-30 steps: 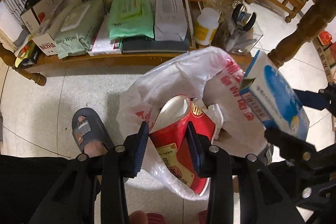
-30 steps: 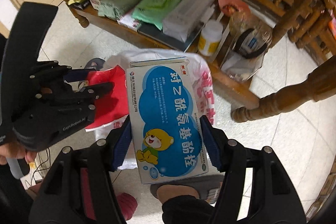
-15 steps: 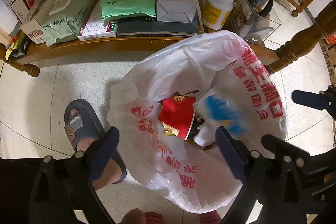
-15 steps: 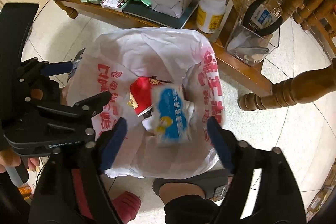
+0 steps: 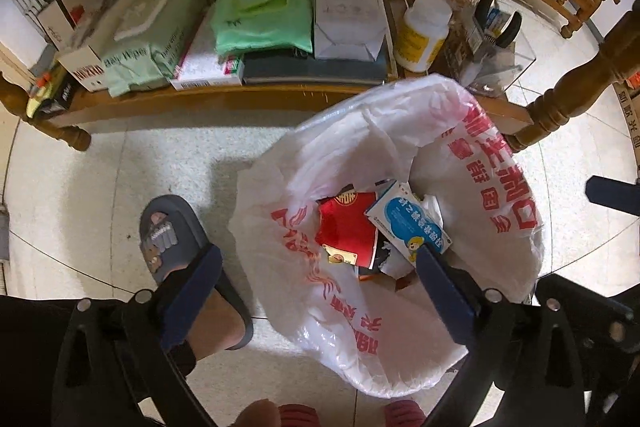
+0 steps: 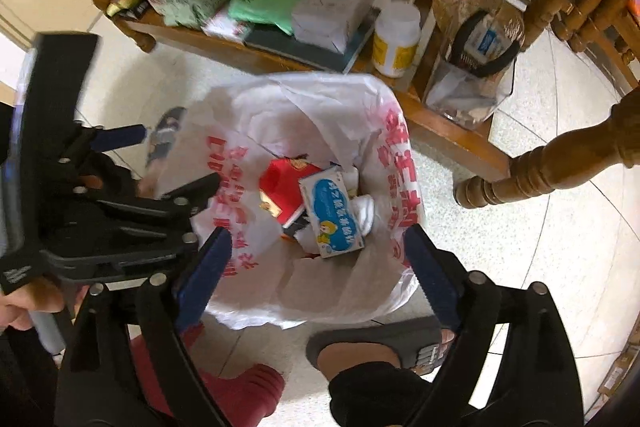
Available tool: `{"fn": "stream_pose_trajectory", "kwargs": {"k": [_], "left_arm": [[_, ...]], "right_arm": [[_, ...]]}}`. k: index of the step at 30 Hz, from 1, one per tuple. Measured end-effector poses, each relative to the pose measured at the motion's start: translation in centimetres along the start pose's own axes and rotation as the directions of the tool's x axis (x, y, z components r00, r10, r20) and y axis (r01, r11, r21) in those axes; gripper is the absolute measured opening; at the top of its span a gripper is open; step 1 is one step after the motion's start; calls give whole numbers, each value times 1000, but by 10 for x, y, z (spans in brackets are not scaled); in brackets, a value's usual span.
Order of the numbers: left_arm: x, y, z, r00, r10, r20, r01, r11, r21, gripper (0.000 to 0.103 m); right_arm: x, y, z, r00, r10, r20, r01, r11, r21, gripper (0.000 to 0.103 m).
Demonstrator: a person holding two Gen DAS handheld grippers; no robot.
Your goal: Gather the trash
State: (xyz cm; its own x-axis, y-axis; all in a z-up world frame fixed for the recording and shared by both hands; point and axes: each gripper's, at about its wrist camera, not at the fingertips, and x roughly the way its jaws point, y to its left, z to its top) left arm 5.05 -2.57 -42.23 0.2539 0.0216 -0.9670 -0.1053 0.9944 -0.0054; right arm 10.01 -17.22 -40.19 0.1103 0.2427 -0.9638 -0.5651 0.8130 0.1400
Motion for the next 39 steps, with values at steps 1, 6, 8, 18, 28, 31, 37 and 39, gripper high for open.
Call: {"fn": "stream_pose_trajectory", "kwargs": {"k": [1,6,8,18,28,31,37,39], "left_arm": [[-7,0,0,1000,3,10,-3,1000,2,95],[-35,2,3,999,15,50,-15,1000,1,95],[-50,3,4,998,18,67,-18,1000,-3,95],[-137,16,12,982,25,188,-21,1000,-23,95],[-231,25,36,934,40,355,-33,999,-26,95],[-253,26,42,916,47,399,-38,999,-29,95],[-294,28,53,871,73,485,-62,997,-39,95],[-305,30,56,854,88,512,-75,996,-45,95]], "right_arm": [[-7,2,0,1000,-5,6,5,1000,0,86],[-50,7,-6,998,-23,50,22,1000,12,87],[-66,7,-8,998,-26,57,25,999,27,87],[-170,8,-14,984,-59,166,42,993,107,92],[-256,12,-10,939,-153,309,108,982,156,92],[-278,9,-8,915,-173,364,111,977,184,92],[-316,6,-5,847,-248,470,140,957,252,92],[-325,7,-5,817,-280,504,155,949,276,93]]}}
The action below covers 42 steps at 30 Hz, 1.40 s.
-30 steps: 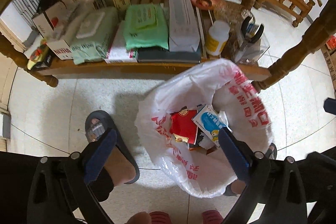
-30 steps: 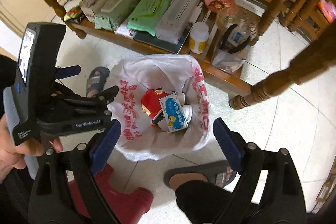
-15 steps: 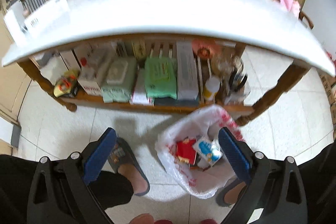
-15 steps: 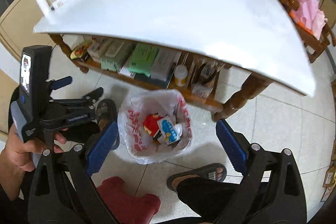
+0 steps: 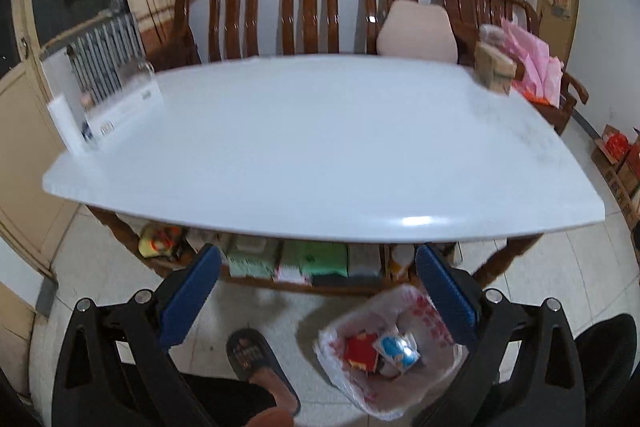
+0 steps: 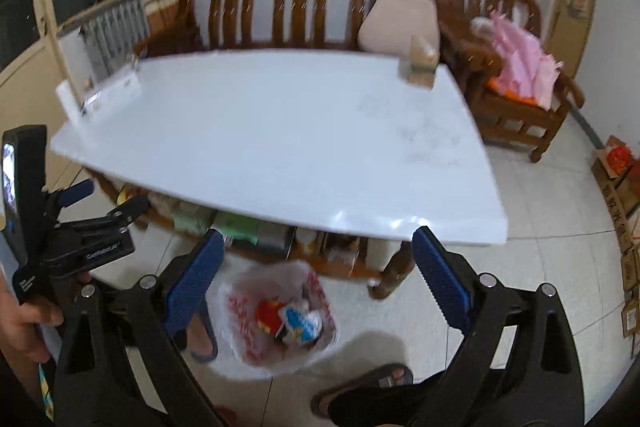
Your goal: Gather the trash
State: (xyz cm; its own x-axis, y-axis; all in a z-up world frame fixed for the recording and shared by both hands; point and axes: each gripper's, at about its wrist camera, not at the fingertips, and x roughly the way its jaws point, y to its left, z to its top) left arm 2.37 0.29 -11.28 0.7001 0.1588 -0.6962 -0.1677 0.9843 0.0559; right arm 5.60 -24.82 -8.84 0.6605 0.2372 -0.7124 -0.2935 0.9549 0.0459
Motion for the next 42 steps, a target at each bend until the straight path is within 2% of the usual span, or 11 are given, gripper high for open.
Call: {"fn": "stream_pose_trajectory", "kwargs": {"k": [3,17,24,42], "left_arm": [[-8,2,10,999,28,38,-28,1000,4,95],[-26,7,21,997,-2,80,2,1000,0,95],[-31,9,25,996,-24,83,25,1000,-15,95],[-32,7,27,996,-16,92,17,1000,-8,95]], "right_arm": [[-6,-2,4,999,-22,43,22,1000,22,93],[-12,-6,6,996,-51,70,47,997,67,96],[-14,-4,8,993,-71,94,65,996,68,96],[-16,-2,9,992,-61,108,53,996,72,96]]}}
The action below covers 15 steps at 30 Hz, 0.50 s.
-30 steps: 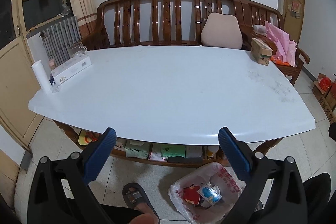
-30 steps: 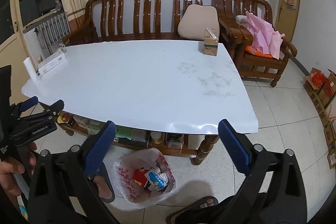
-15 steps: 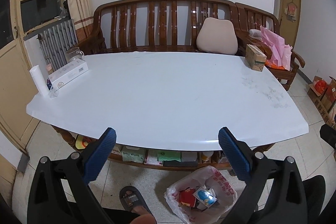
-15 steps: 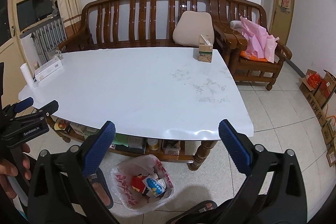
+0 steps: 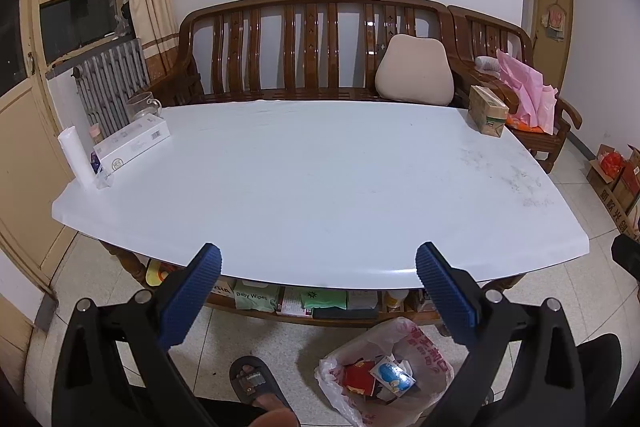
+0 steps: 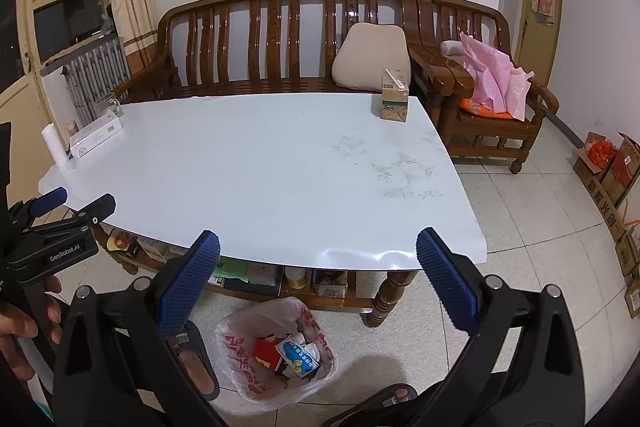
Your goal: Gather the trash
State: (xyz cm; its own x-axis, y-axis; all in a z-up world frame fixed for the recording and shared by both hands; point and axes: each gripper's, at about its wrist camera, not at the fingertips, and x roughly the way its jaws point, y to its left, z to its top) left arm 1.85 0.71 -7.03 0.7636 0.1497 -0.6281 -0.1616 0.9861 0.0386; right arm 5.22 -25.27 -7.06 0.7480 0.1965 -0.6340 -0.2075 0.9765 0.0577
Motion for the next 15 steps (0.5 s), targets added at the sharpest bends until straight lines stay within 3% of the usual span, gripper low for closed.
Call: {"fn": "stream_pose_trajectory", "kwargs": {"k": [15], "left_arm": [[1,-1,-1,1000,5,4,-5,1000,0,95]], "right_arm": [[0,1,0,1000,7,-2,-7,1000,-6,96]]}}
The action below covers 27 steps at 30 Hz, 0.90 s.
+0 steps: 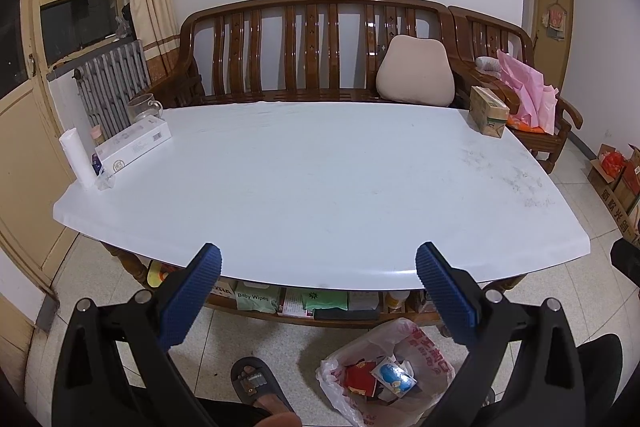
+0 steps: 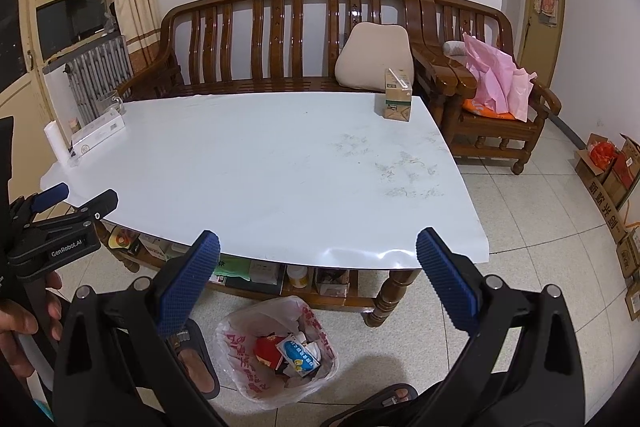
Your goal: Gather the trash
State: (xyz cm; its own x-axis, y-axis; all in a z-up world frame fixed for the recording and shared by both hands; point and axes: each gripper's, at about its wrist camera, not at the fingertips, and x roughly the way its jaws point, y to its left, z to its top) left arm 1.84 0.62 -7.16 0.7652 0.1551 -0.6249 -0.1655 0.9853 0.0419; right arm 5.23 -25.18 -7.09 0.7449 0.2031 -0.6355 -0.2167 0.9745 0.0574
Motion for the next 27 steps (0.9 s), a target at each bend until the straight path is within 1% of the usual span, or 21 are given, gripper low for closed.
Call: {"fn": "stream_pose_trajectory", "kwargs": {"k": [14,24,27], "left_arm": [[0,1,1,1000,6,-1,-6,1000,-6,95],[0,3,0,1000,26,-4,-26,1000,-8,95],[-1,3,1,1000,20,-2,-20,1000,-7,95]], "right_arm": [[-1,-1,1,1000,-2,0,2,1000,3,96],[-1,-2,1,1000,-3,3,3,1000,4,96],[-2,-2,2,1000,-5,1,5,1000,7,96]]}}
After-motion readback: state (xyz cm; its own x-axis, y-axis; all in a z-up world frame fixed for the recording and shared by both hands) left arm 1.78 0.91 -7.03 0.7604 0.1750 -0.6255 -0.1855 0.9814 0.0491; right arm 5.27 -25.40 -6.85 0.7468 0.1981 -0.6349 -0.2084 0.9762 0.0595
